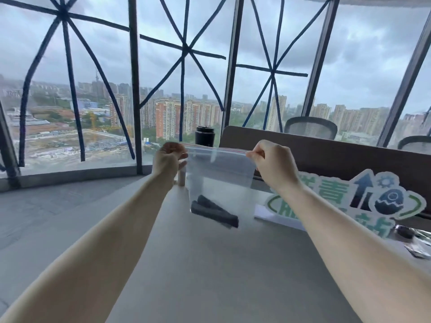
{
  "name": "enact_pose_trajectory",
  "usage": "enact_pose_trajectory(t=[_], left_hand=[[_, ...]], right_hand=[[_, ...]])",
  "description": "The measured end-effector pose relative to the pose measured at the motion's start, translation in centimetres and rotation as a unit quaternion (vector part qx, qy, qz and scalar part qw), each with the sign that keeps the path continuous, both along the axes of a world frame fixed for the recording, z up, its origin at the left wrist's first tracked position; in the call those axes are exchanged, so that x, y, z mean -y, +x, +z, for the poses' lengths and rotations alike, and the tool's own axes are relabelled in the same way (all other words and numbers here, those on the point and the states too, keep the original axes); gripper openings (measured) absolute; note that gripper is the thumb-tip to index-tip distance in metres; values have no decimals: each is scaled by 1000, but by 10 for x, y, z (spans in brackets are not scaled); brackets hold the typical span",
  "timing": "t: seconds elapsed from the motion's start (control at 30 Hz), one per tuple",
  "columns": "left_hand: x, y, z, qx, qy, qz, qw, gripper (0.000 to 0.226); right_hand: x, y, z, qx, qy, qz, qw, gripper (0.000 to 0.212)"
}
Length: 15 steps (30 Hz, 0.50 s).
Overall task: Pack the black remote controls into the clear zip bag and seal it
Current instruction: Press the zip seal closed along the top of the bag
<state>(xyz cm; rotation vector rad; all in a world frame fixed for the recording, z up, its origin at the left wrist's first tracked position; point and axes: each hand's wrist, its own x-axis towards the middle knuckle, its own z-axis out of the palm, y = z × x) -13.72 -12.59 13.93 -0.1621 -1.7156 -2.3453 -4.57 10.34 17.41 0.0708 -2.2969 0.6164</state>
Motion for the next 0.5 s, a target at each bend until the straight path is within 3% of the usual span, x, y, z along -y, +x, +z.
enact_pose_trajectory(t=[0.1,0.27,0.4,0.5], left_hand=[[20,-12,-31,5,-8,22,1000,24],[46,0,-111,66,-49,50,995,14],[64,29,-150,97,-104,54,988,10],[72,59,-157,83,-151,59,983,16]], right_hand=[[19,-5,-34,26,-2,23,999,25],[42,5,-114,164,-19,46,985,24],[48,29,-141,255,-49,86,962,26],[29,62,-132,234,-75,85,965,17]])
